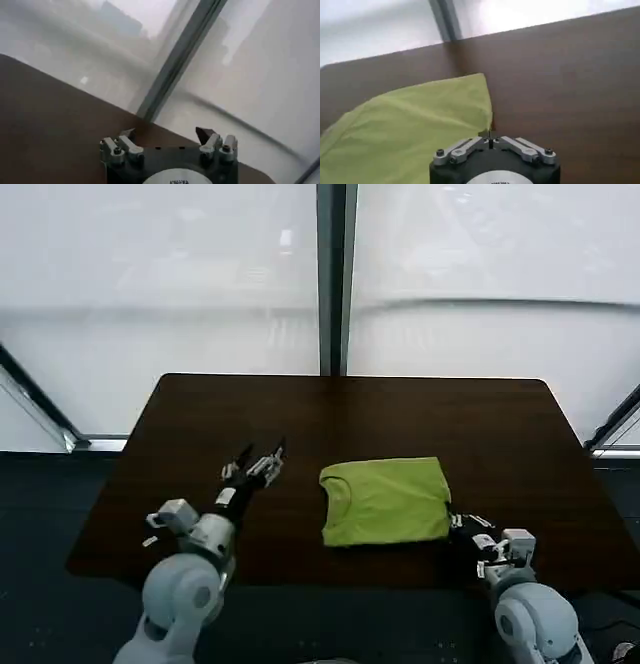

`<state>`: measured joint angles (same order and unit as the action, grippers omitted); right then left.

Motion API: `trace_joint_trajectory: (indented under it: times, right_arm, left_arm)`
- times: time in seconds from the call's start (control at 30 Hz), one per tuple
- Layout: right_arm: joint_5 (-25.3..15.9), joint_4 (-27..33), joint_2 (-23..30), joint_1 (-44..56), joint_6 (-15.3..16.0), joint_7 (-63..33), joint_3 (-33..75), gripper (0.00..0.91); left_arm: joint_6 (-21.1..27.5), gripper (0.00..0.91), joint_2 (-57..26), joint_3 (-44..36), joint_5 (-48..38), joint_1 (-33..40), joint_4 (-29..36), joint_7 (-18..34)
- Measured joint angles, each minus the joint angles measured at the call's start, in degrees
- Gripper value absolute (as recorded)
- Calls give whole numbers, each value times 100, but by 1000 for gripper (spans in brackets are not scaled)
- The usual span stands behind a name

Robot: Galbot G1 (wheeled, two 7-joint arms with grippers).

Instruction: Fold and organize the clothes.

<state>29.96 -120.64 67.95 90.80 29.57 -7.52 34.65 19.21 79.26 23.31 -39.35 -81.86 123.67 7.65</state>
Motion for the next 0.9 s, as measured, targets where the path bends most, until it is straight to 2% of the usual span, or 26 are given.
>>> trace_joint_trajectory:
  times: [0.2,0.57,0.6,0.77,0.87,0.9]
  right_arm:
    - [-27,26,12,-14,12,30,-51,0]
    - [-24,-346,154,460,-19,6,63,0]
    - [-32,-348,155,482,-52,-4,85,878]
    - [-137,-542,81,652,-366,116,232,878]
    - [-340,-773,13,822,-697,228,387,878]
    - [-443,-847,2,910,-914,270,436,878]
  left_arm:
    - [-27,878,-21,56,25,-88,11,-24]
    - [-35,878,-44,43,54,-143,30,-29]
    - [-38,878,-46,42,74,-149,34,-29]
    - [-179,878,-132,32,404,-224,79,-35]
    - [-351,878,-278,21,770,-326,157,-30]
    - [-422,878,-368,39,936,-372,188,0]
